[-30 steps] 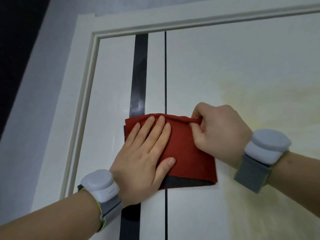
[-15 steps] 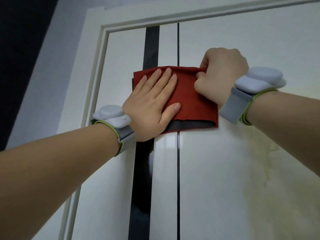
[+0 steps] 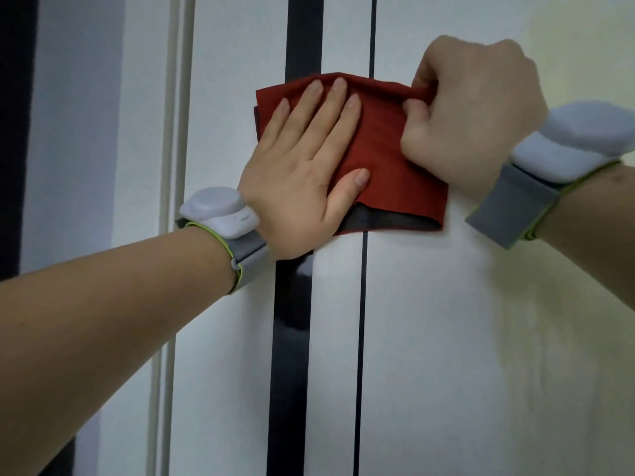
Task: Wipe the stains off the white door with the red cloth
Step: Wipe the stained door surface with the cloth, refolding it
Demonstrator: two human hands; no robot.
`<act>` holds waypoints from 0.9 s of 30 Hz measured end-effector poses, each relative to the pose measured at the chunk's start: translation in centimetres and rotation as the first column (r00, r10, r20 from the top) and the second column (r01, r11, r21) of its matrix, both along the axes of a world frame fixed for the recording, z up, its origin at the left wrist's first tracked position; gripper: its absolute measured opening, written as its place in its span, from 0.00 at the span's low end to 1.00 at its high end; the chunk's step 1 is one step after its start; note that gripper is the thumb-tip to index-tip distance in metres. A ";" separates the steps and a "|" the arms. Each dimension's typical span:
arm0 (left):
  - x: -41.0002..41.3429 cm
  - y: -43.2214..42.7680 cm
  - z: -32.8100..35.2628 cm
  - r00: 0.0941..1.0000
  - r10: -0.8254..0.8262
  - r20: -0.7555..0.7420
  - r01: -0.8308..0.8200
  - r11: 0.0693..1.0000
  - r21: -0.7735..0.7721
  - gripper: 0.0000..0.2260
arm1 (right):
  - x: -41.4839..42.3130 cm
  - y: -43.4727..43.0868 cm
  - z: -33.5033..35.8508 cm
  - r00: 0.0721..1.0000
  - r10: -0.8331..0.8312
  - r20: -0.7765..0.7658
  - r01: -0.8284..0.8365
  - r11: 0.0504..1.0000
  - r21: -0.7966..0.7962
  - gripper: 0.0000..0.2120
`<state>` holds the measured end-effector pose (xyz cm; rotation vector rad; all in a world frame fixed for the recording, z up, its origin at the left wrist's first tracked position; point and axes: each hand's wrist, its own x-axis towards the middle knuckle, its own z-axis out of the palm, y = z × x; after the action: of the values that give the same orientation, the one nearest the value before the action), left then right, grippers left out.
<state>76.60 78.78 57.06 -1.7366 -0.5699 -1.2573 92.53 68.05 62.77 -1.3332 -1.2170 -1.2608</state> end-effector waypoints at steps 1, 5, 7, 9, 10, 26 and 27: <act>0.0 0.0 -1.3 1.000 -0.003 -0.003 0.003 1.000 0.000 0.32 | 0.1 0.0 -1.3 1.000 0.022 -0.003 -0.022 1.000 -0.009 0.10; 0.1 -0.1 -5.9 1.000 -0.004 -0.029 0.004 1.000 -0.012 0.31 | 0.8 -0.3 -6.3 0.994 0.110 0.015 -0.108 0.992 -0.066 0.11; 0.2 -0.2 -8.0 1.000 -0.010 -0.027 0.009 1.000 -0.024 0.30 | 1.1 -0.5 -8.7 0.986 0.153 0.060 -0.147 0.984 -0.098 0.10; 0.2 -0.4 -9.6 1.000 -0.013 -0.023 0.013 1.000 -0.028 0.30 | 1.1 -1.0 -10.6 0.977 0.188 0.101 -0.177 0.978 -0.109 0.09; 0.3 -0.5 -10.6 1.000 -0.018 -0.023 0.017 0.999 -0.037 0.30 | 1.1 -1.0 -11.7 0.972 0.208 0.108 -0.196 0.974 -0.110 0.08; -0.1 -1.0 -22.3 0.995 -0.037 -0.089 0.027 0.993 -0.112 0.30 | 2.1 -1.5 -23.4 0.959 0.282 0.014 -0.280 0.956 -0.090 0.06; 0.0 -1.1 -23.0 0.995 -0.043 -0.092 0.032 0.993 -0.117 0.30 | 2.3 -1.7 -24.1 0.958 0.285 0.017 -0.283 0.955 -0.094 0.06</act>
<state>76.61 77.68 34.06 -1.9001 -0.5664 -1.1812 94.81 66.35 38.70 -1.1559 -1.4451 -1.0336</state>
